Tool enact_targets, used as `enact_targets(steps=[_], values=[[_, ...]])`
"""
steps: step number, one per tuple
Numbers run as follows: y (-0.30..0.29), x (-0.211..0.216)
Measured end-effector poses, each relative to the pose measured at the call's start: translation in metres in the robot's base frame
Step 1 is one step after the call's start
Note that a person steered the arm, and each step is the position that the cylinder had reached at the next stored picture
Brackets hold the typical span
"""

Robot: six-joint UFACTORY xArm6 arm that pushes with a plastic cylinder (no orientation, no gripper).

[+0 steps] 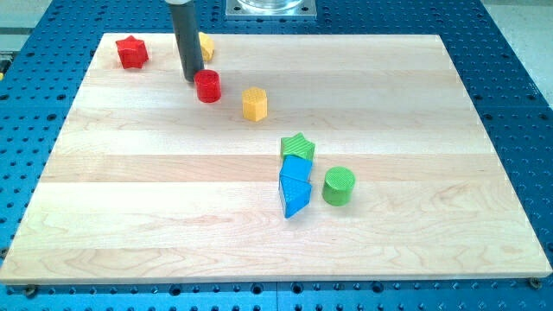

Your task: Push the heart diagonally to the hexagon

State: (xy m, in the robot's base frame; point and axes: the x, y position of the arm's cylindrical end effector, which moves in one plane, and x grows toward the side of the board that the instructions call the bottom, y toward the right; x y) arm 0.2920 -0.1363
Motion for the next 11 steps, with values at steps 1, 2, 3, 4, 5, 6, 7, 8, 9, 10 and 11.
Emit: enact_targets(steps=[1, 2, 3, 4, 5, 6, 7, 8, 9, 10, 11], values=[[-0.064, -0.032], [-0.048, -0.071], [0.056, -0.072], [0.173, -0.042], [0.239, 0.010], [0.197, 0.012], [0.175, 0.003], [0.118, -0.007], [0.061, -0.020], [0.000, -0.029], [-0.018, -0.014]])
